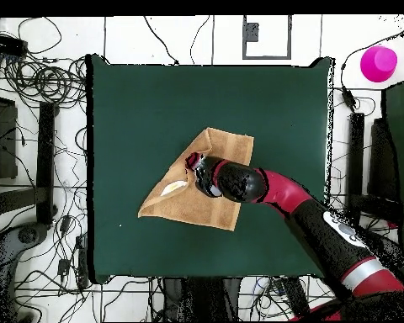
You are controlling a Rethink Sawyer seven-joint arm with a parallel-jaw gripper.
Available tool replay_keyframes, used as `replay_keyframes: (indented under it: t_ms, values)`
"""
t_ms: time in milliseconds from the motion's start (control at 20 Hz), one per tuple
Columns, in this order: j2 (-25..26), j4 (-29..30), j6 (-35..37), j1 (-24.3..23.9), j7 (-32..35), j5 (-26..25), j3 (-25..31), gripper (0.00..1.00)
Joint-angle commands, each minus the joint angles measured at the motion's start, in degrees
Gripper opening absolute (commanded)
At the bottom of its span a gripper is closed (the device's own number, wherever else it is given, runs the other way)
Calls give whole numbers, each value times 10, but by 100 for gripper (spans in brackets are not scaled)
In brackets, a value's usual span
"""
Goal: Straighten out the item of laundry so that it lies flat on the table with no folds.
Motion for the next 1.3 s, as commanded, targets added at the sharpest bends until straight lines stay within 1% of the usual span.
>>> replay_keyframes:
  t_ms: [50, 1200, 1300]
  values:
    - [12, 22, -42, 13, 4, -11, 36, 0]
    - [26, 28, -67, 4, 5, -14, 46, 0]
    - [36, 26, -74, 3, 3, -16, 49, 0]
